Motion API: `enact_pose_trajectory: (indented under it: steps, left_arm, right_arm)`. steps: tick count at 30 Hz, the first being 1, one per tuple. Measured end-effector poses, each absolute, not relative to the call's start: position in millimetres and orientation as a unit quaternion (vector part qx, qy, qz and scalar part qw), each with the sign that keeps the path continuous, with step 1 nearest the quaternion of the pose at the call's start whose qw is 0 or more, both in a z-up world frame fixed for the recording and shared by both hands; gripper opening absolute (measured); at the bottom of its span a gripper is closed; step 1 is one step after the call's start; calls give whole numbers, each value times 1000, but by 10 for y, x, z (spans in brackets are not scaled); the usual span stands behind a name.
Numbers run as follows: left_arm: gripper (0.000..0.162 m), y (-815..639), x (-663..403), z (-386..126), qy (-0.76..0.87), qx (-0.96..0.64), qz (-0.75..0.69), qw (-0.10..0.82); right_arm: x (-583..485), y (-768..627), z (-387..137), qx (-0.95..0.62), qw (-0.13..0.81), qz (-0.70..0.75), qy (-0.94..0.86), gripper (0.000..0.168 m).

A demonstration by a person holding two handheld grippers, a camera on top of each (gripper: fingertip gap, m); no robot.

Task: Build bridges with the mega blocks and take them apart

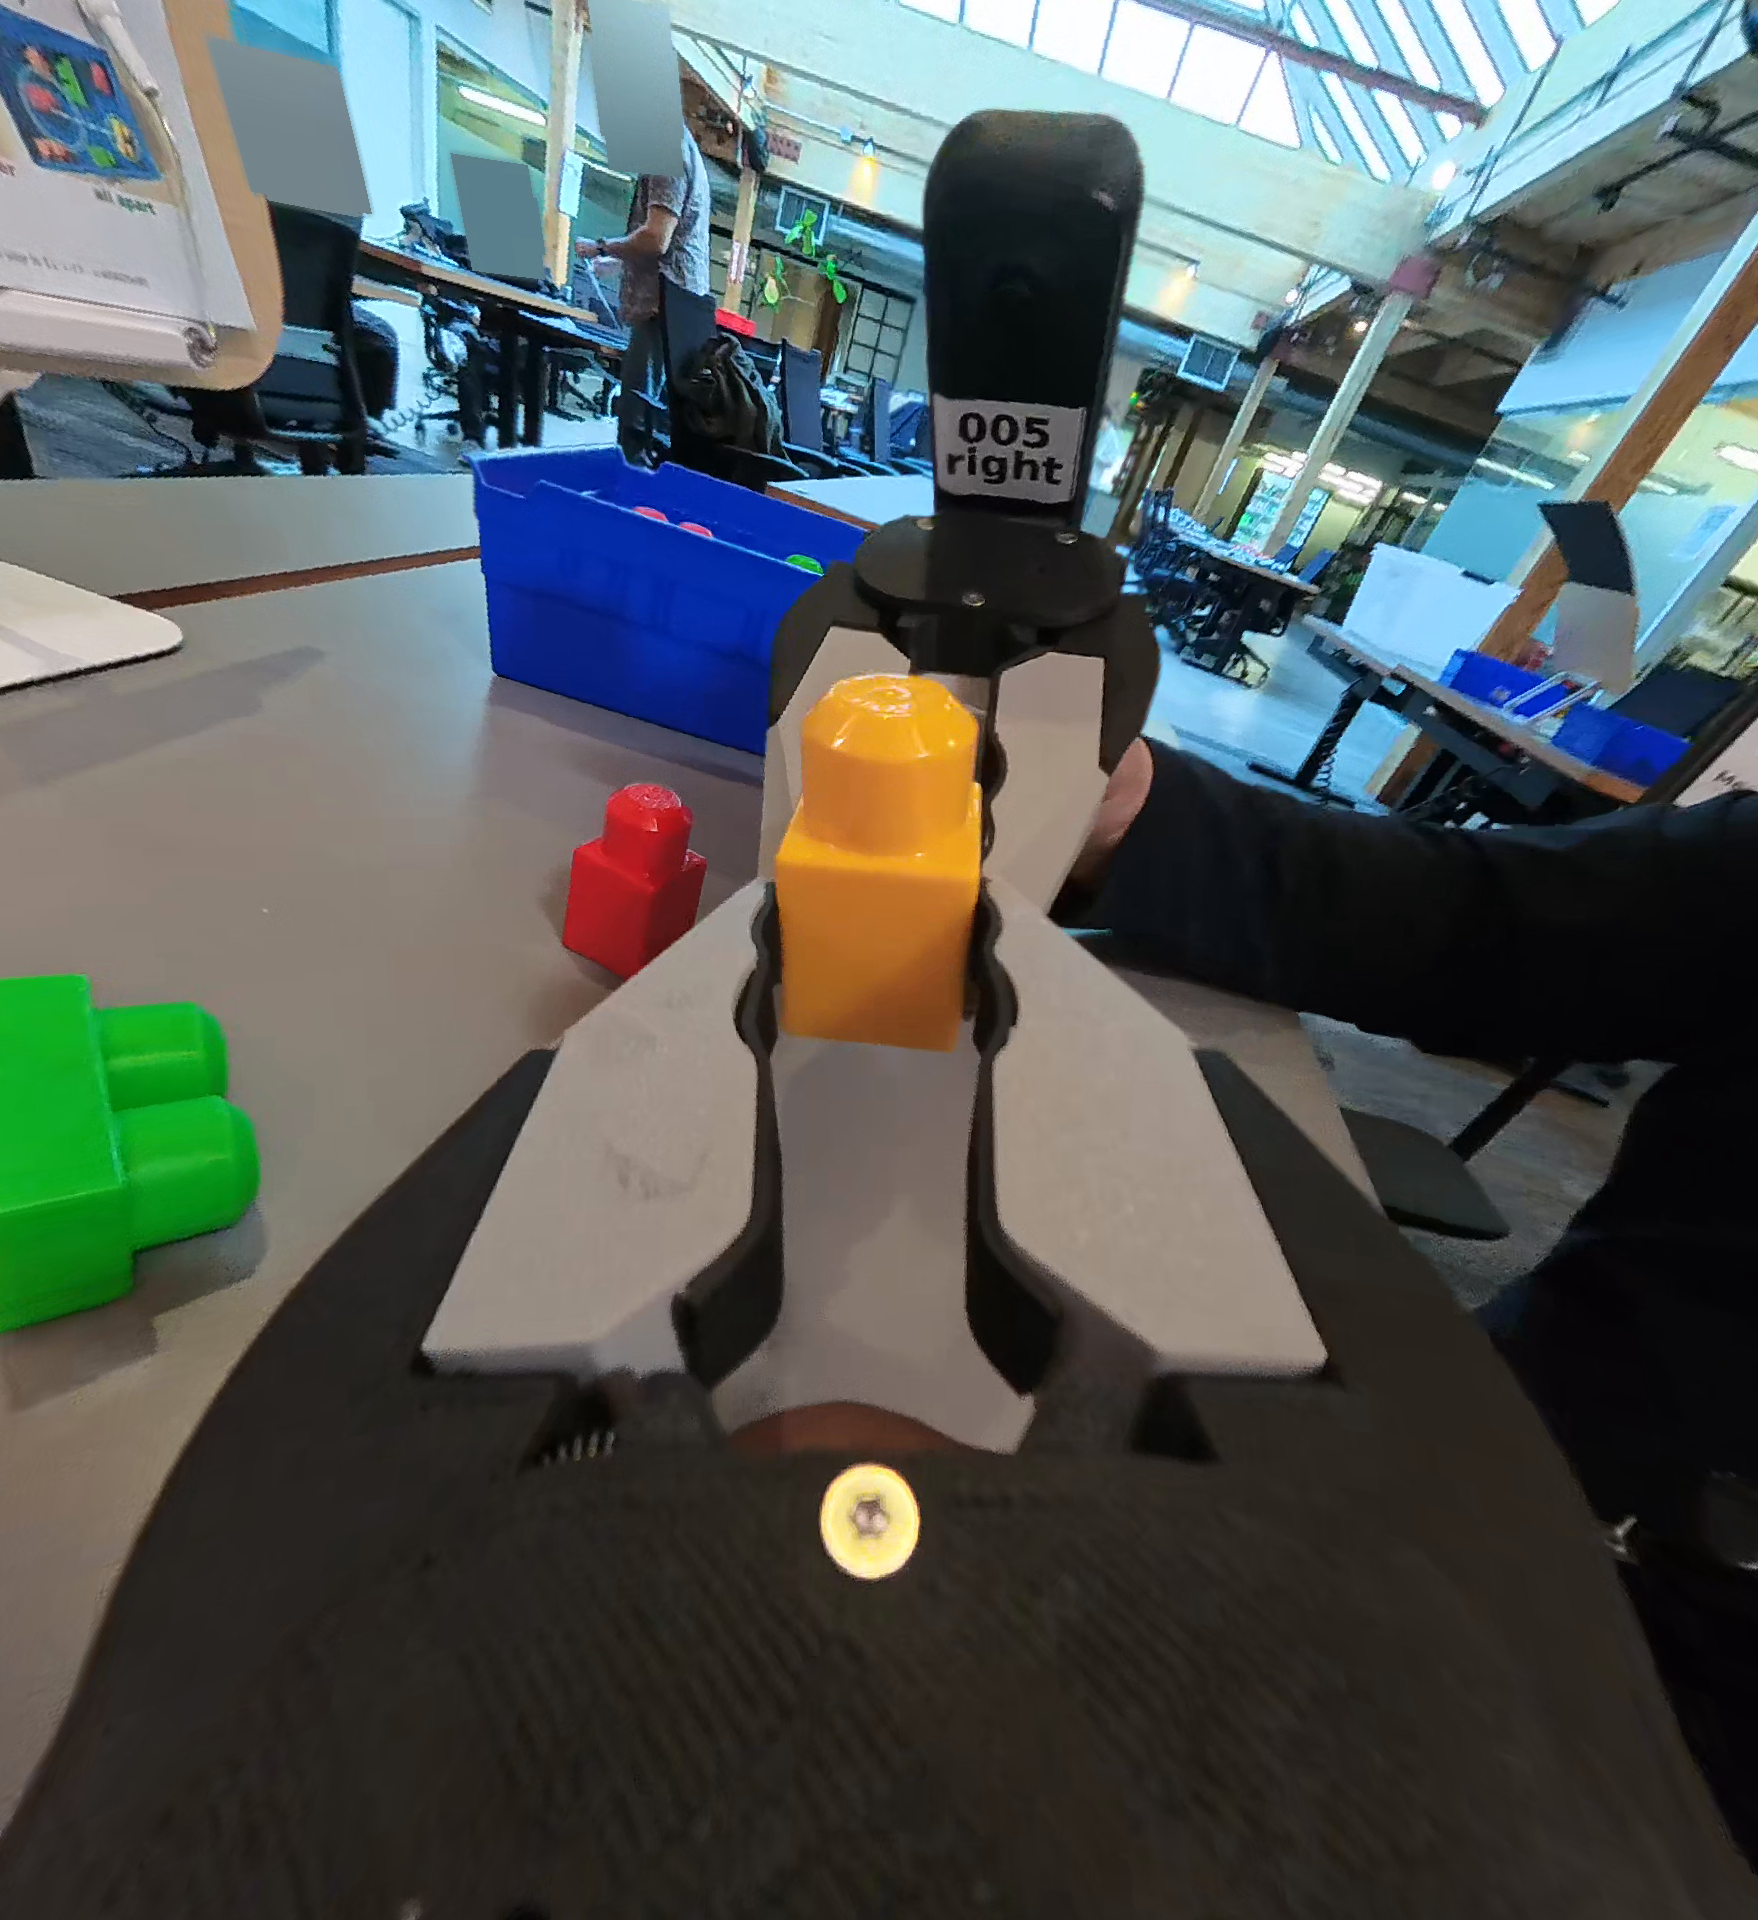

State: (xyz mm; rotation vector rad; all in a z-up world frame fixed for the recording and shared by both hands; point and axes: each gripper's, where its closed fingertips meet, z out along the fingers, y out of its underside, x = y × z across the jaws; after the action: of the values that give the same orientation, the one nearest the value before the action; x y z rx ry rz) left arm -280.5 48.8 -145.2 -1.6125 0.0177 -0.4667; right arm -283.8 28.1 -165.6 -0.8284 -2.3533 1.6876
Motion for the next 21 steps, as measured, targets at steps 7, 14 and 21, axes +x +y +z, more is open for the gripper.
enact_pose_trajectory:
  steps: [7, 14, 21]
  left_arm:
    - [34, 244, -3078, -1483, -3, -746, -125, 654]
    - [34, -2, -3333, -1438, -69, -729, -128, 669]
    - [34, -92, -3436, -1358, -90, -720, -109, 679]
  right_arm:
    - [-2940, 503, -1635, -307, 85, 549, -773, 33]
    - [-3486, 959, -1882, -315, 261, 351, -842, 42]
    - [-3952, 725, -1784, -111, 342, 237, -903, 40]
